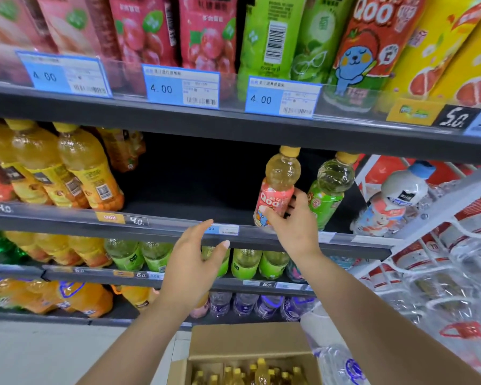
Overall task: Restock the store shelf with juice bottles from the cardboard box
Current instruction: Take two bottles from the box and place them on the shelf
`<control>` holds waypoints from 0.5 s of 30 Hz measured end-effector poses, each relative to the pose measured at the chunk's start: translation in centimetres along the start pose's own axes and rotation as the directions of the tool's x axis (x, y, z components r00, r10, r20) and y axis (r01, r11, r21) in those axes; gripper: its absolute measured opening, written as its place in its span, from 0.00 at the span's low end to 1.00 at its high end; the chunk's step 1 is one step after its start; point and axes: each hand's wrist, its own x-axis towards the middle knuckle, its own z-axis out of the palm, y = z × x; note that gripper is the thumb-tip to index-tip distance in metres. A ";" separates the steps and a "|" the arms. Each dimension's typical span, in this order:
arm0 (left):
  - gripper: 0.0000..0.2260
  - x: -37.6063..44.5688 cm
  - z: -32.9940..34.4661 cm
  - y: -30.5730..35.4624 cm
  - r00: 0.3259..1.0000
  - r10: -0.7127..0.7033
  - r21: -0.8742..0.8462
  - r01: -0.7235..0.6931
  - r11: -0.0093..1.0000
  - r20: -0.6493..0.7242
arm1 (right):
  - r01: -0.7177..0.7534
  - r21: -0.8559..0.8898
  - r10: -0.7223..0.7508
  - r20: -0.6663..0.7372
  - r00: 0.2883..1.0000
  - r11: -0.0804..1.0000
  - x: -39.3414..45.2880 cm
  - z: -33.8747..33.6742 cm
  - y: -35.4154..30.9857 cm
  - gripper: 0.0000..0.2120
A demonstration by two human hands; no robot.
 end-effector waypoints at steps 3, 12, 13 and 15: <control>0.24 -1.0 -0.1 -0.3 1.000 0.009 0.027 -0.008 1.000 -0.025 | 0.028 0.052 -0.029 0.022 0.999 0.998 -1.6 -0.8 -0.1 0.32; 0.23 -10.8 -4.4 -4.7 0.984 -0.112 0.028 0.117 0.993 -0.140 | 0.127 0.006 -0.124 0.263 0.957 0.992 -12.7 -2.2 0.2 0.31; 0.22 -12.5 -4.9 -6.0 0.976 -0.154 0.031 0.161 0.987 -0.155 | 0.129 -0.011 -0.120 0.305 0.945 0.992 -14.3 -1.9 0.7 0.31; 0.24 -16.1 -5.6 -8.8 0.947 -0.277 0.020 0.284 0.959 -0.163 | 0.105 -0.045 -0.080 0.389 0.918 0.993 -17.5 -0.7 2.0 0.32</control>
